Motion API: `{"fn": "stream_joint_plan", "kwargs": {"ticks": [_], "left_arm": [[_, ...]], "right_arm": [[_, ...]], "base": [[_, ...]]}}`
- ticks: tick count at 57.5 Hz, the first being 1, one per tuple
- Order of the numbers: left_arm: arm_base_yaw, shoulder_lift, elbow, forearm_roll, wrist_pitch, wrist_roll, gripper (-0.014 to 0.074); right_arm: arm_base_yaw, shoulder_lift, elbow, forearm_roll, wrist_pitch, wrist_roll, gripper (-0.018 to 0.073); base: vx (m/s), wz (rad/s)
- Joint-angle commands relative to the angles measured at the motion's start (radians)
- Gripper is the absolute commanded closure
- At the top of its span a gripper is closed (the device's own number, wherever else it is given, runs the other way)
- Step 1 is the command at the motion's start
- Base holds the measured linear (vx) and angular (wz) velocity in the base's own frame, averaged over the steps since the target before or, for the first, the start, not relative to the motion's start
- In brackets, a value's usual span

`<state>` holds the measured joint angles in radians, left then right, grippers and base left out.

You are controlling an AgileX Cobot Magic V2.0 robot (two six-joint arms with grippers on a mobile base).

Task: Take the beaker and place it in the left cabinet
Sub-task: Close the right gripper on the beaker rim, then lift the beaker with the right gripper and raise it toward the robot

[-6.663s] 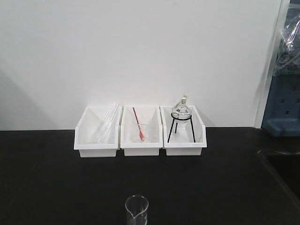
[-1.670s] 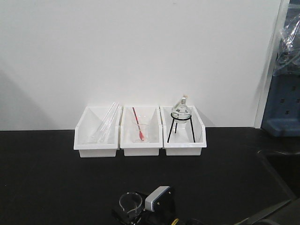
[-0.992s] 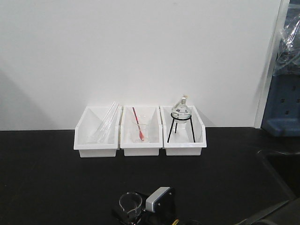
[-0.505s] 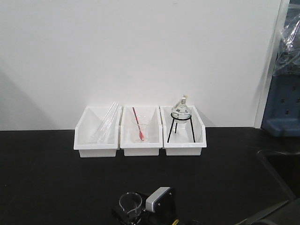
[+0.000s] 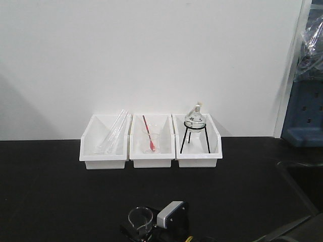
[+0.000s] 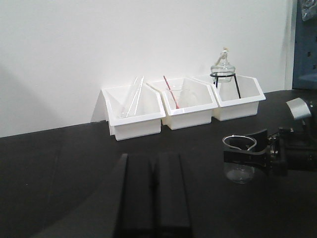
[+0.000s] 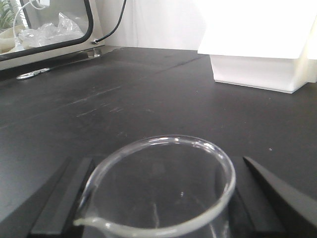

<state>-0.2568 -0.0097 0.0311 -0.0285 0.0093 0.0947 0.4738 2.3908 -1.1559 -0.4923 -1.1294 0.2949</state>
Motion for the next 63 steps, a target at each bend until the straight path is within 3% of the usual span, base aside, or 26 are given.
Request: {"fn": "stream_joint_plan", "kwargs": {"ticks": [1, 9, 28, 49, 63], "left_arm": [[-0.004, -0.018, 0.016, -0.008, -0.084, -0.003, 0.0595], [-0.004, -0.018, 0.016, -0.008, -0.084, -0.003, 0.0595], [-0.004, -0.018, 0.016, -0.008, -0.084, -0.003, 0.0595], [-0.004, -0.018, 0.016, -0.008, -0.084, -0.003, 0.0595], [-0.004, -0.018, 0.016, -0.008, -0.084, -0.003, 0.0595]], "right_arm": [[-0.002, -0.045, -0.005, -0.01, 0.028, 0.003, 0.0368], [-0.002, -0.073, -0.005, -0.012, 0.048, 0.005, 0.0575], [-0.002, -0.225, -0.005, -0.081, 0.228, 0.024, 0.0566], [-0.003, -0.373, -0.005, -0.113, 0.259, 0.075, 0.0565], [-0.003, -0.519, -0.005, -0.155, 0.385, 0.158, 0.0565]], "base": [[0.0, 0.0], [0.0, 0.0], [0.0, 0.0], [0.0, 0.0], [0.0, 0.0]]}}
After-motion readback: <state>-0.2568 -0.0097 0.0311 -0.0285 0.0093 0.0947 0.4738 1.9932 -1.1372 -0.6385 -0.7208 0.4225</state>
